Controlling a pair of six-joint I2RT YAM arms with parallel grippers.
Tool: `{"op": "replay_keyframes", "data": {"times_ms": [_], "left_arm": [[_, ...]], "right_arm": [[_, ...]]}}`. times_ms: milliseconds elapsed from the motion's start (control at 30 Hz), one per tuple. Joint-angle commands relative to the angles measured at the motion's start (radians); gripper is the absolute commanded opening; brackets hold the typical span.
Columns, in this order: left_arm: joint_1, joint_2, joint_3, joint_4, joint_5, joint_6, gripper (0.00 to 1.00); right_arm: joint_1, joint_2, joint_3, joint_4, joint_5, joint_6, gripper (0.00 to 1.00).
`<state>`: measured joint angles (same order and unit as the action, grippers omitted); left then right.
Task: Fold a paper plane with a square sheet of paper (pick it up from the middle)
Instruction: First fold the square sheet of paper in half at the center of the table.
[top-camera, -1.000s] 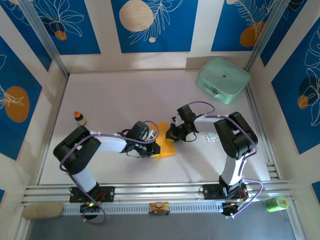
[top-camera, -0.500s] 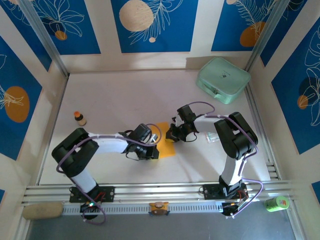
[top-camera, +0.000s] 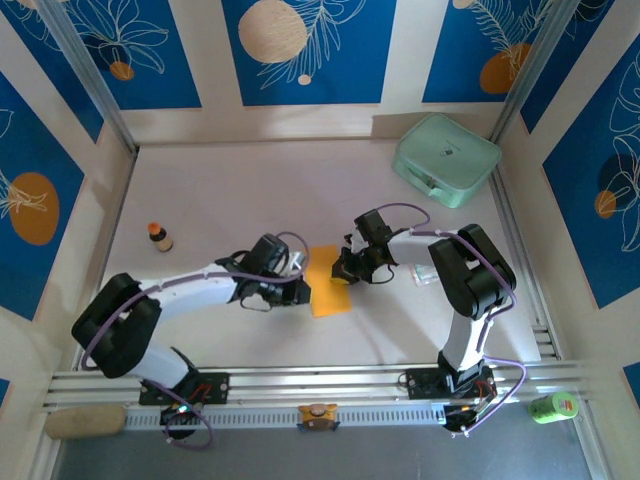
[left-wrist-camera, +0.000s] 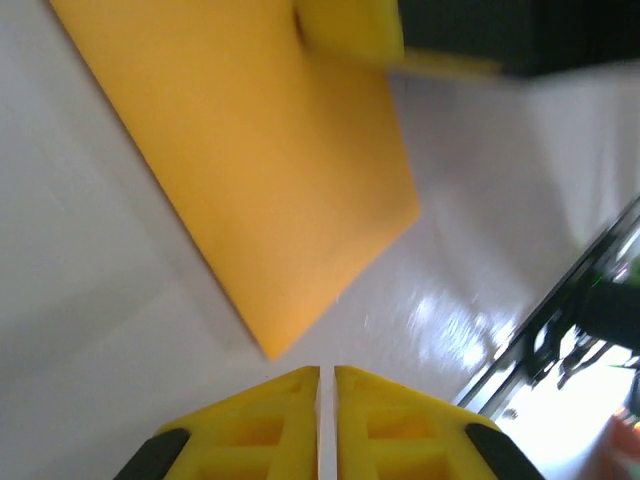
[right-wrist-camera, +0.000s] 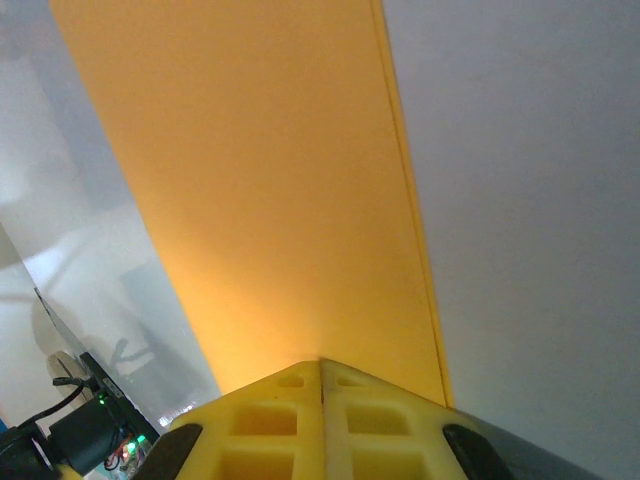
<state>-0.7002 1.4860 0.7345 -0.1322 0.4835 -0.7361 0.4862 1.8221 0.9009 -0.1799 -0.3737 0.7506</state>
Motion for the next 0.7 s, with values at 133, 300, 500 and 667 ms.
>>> {"op": "replay_keyframes", "data": {"times_ms": [133,300,500,667], "left_arm": [[0.059,0.191,0.075,0.270,0.174,-0.122,0.12],[0.058,0.263,0.025,0.315,0.199,-0.137,0.12],[0.056,0.279,-0.045,0.195,0.130,-0.034,0.12],[0.055,0.241,-0.013,0.103,0.080,0.021,0.11]], "right_arm": [[-0.006,0.028,-0.038,-0.150,0.121,-0.005,0.00],[-0.006,0.032,-0.041,-0.148,0.123,-0.004,0.00],[-0.006,0.039,-0.034,-0.151,0.125,0.000,0.00],[-0.006,0.041,-0.026,-0.155,0.124,-0.004,0.00]]}}
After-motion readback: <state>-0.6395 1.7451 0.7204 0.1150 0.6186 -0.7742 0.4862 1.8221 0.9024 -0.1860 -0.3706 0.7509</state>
